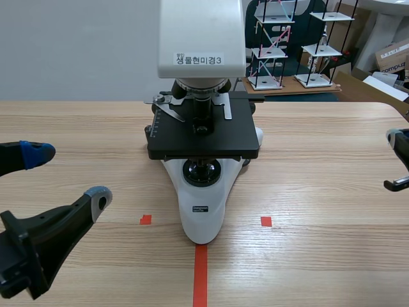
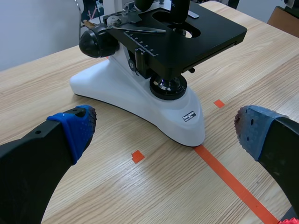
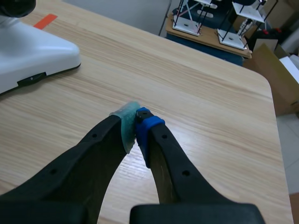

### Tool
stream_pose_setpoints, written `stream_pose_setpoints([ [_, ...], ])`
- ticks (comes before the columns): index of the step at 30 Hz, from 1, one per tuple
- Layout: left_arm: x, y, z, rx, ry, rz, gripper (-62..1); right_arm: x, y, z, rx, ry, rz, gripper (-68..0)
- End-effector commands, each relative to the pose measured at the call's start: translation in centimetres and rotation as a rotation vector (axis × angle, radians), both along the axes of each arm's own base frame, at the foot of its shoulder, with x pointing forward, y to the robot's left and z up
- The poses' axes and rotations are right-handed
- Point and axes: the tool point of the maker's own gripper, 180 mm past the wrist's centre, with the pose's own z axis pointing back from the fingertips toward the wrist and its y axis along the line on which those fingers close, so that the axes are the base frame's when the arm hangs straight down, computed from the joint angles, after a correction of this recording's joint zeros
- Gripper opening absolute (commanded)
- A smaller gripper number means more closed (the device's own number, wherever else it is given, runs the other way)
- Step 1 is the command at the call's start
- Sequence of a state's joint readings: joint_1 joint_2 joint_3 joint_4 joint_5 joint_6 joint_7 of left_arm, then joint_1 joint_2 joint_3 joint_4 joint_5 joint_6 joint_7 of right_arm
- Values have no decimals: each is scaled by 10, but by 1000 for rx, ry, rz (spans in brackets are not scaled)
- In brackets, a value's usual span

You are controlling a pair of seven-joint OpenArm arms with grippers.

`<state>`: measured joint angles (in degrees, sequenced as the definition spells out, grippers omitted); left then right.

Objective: Point at the fine focus knob

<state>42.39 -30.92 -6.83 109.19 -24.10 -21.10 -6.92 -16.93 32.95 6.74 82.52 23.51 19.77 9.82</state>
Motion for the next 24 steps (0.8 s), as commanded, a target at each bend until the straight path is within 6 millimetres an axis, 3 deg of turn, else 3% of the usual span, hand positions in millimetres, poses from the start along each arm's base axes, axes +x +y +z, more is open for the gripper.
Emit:
stream_pose_setpoints([
  [1, 0, -3, 9, -24, -22, -2, 14, 15, -3, 23, 3, -74, 19, -676],
  [6, 0, -3, 9, -24, -22, -2, 14, 41, -7, 26, 4, -102, 31, -676],
  [16, 0, -3, 9, -24, -22, -2, 14, 86, 28, 32, 32, -146, 151, -676],
  [24, 0, -3, 9, -24, -22, -2, 14, 117, 40, 36, 38, -173, 207, -676],
])
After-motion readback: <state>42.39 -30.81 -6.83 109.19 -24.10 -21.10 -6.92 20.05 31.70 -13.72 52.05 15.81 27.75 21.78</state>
